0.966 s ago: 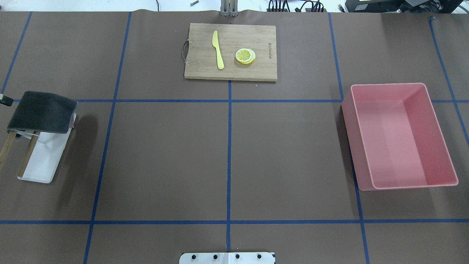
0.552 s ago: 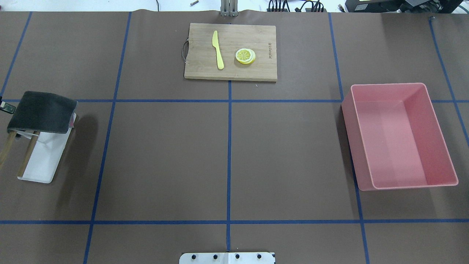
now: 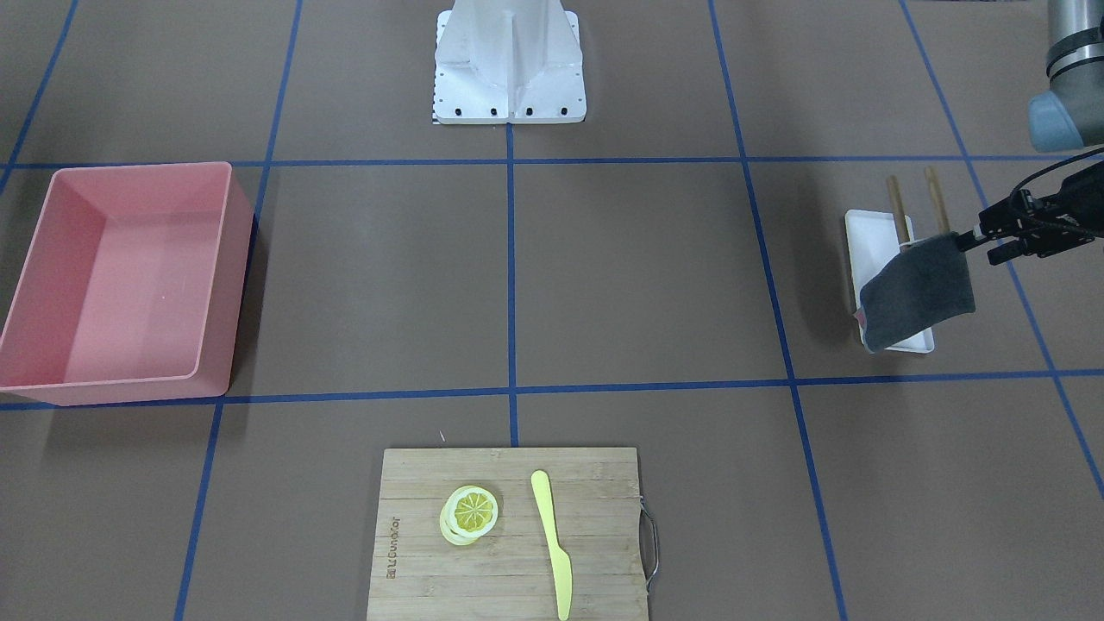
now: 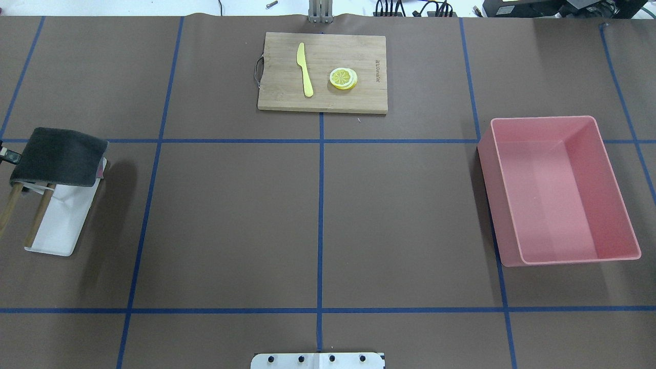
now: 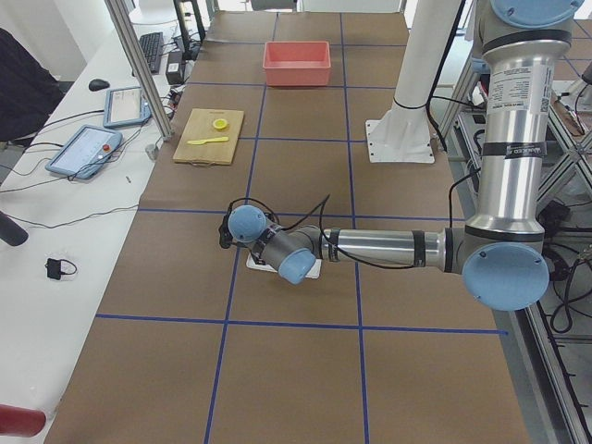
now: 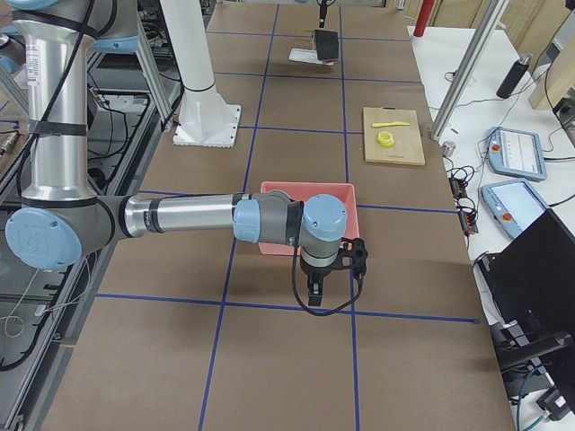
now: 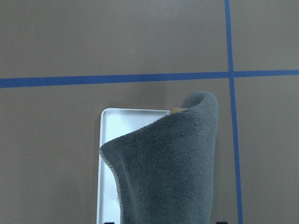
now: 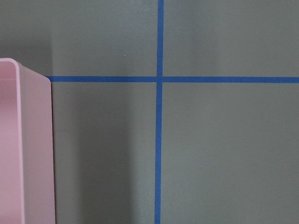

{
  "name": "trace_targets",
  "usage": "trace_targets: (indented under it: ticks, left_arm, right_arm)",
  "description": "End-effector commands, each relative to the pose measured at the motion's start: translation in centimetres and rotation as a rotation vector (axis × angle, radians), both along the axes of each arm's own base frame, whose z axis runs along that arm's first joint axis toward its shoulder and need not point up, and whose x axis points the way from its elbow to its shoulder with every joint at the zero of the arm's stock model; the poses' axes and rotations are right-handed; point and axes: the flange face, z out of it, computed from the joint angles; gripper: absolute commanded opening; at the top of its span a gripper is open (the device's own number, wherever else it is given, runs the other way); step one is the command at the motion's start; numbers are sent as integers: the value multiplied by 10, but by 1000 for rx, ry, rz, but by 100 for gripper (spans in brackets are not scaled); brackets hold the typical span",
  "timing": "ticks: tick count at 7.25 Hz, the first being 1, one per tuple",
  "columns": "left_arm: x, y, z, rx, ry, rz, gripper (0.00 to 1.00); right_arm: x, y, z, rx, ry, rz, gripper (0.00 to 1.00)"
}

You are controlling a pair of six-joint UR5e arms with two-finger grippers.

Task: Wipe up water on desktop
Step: 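Lower the left gripper onto the dark grey cloth and grasp it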

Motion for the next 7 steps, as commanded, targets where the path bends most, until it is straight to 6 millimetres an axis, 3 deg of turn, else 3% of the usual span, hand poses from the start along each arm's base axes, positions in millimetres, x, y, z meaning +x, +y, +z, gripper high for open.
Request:
trace_targets:
  ticks: [1, 5, 6, 7]
  left_arm:
    - [2, 0, -2, 3, 2, 4, 60]
    - [13, 2, -1, 1, 1, 26, 59]
    - [14, 2, -2, 3, 2, 28, 40]
    - [14, 2, -3, 6, 3, 28, 3]
  right_arm:
    - [0, 0, -1, 2, 0, 0, 100]
    - [-1, -1, -1, 1, 2, -1, 100]
    - [-1, -1, -1, 1, 2, -1, 100]
    - [-1, -1, -1, 1, 2, -1, 100]
